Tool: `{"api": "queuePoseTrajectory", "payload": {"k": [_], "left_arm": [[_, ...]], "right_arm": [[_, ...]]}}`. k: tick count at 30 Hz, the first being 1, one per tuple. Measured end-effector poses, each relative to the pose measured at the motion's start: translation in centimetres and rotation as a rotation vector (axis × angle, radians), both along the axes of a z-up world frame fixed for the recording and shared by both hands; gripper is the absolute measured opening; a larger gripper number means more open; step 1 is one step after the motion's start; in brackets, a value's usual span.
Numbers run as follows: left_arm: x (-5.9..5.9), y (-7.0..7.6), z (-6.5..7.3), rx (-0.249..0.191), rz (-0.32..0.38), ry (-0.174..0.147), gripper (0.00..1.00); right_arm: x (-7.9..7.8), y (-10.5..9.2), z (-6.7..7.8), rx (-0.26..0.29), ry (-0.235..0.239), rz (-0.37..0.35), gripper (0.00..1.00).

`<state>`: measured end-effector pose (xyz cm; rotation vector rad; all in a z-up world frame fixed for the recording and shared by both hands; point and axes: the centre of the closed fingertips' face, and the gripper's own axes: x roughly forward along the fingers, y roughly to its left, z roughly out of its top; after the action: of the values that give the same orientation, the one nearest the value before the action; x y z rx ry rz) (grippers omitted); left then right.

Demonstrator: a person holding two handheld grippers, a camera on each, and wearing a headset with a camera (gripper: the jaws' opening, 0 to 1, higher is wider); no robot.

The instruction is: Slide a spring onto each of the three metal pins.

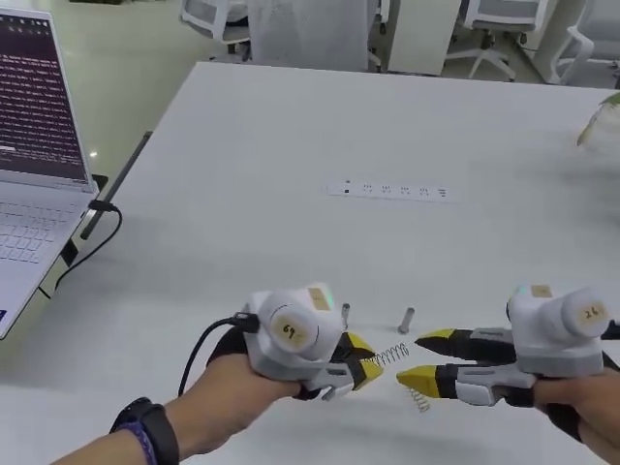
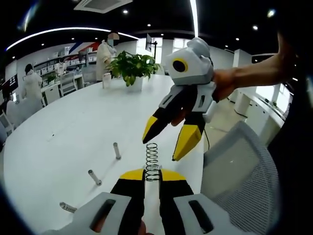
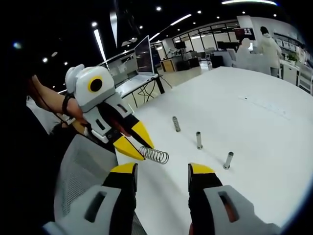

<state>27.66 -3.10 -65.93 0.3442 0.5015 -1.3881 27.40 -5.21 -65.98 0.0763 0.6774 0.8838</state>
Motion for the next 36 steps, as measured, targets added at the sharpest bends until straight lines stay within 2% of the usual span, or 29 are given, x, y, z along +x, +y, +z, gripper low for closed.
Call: {"api": "queuePoseTrajectory", "payload": {"k": [8,14,27,36], "left_arm": [[-0.6,-0.3,0.2,-0.001,-0.026,-0.006,0.02],[-0.9,-0.5,0.2,0.001,-0.050,-0.015,0.02],[-1.5,-0.3,0.0,0.010,-0.086,-0.019,0.02],[-1.7,-0.5,0.0,0.011,-0.104,-0.023,0.02]], "right_arm": [[-0.3,0.6,0.5,0.046,0.004,0.016,0.25],[-0.7,1.1,0.6,0.068,0.019,0.038,0.19],[-1.0,1.1,0.9,0.098,0.046,0.052,0.12],[-1.2,1.4,1.3,0.089,0.061,0.082,0.11]]}}
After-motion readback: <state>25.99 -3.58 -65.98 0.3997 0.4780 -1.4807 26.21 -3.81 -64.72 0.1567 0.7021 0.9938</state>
